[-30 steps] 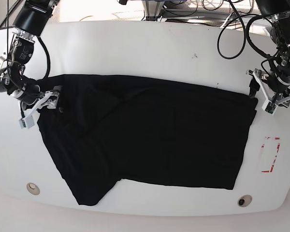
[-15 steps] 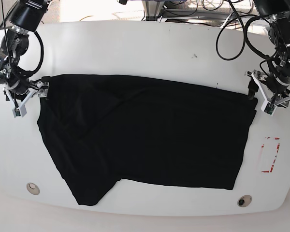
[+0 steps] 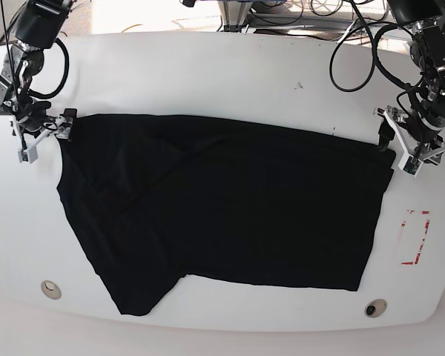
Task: Layout the t-shirt on the table in an organized manner, then fold the t-shirt properly
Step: 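Grasp the folded edge with both grippers and lift it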
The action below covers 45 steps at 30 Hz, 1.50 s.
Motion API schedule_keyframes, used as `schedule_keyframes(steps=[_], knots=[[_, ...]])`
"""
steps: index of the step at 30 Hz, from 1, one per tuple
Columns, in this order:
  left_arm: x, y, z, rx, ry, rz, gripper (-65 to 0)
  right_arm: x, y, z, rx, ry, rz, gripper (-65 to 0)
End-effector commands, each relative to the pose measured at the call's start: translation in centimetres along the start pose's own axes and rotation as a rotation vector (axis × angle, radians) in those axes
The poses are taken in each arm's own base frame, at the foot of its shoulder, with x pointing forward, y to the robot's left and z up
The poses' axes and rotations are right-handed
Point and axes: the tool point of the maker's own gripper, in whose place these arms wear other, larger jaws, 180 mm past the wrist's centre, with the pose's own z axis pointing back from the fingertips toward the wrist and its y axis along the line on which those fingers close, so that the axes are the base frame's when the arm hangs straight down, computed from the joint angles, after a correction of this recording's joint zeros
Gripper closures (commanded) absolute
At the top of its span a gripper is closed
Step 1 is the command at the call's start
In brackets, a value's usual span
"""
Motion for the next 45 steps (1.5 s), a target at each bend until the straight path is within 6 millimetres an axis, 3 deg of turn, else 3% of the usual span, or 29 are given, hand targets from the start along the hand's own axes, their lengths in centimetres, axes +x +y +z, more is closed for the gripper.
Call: schedule_keyframes(steps=[1,2,5,10,12,18,26,32,36,45], knots=[[1.3,0.8,0.5,0.019,-0.044,-0.017,-38.9,1.2,-1.1,0.6,-0.021,-0.031,0.005,-59.8],[1.3,0.8,0.5,0.019,-0.044,-0.017,-38.9,1.2,-1.0,0.5,-0.019,-0.033,0.004,-58.8],[1.3,0.8,0.5,0.019,-0.044,-0.017,-38.9,1.1,-0.8,0.4,-0.012,-0.035,0.005,-44.9],[1.4,1.0,0.5,0.023,-0.046,-0.016,-38.9,1.0,-0.5,0.4,0.003,-0.032,0.025,-9.0],[1.5,1.0,0.5,0.023,-0.047,-0.016,-38.9,0.9,-0.5,0.4,0.004,-0.031,0.028,0.0],[2.5,1.9,0.4,0.04,-0.06,-0.009,-39.3,0.8,-0.5,0.4,0.004,-0.028,0.027,-2.9],[1.4,5.5,-1.0,0.079,-0.033,0.125,-54.7,0.7,-0.5,0.4,0.005,-0.026,0.029,-0.5],[0.4,5.2,-3.3,0.025,0.001,0.189,-53.5,0.8,-0.4,0.4,0.008,-0.028,0.028,-0.5],[1.0,4.5,-4.5,-0.008,-0.019,0.197,-53.6,0.8,-0.4,0.4,0.009,-0.028,0.027,-0.5],[-0.9,2.9,-6.5,-0.071,0.013,0.244,-53.6,0.5,0.2,0.1,0.021,-0.027,0.024,-0.5]])
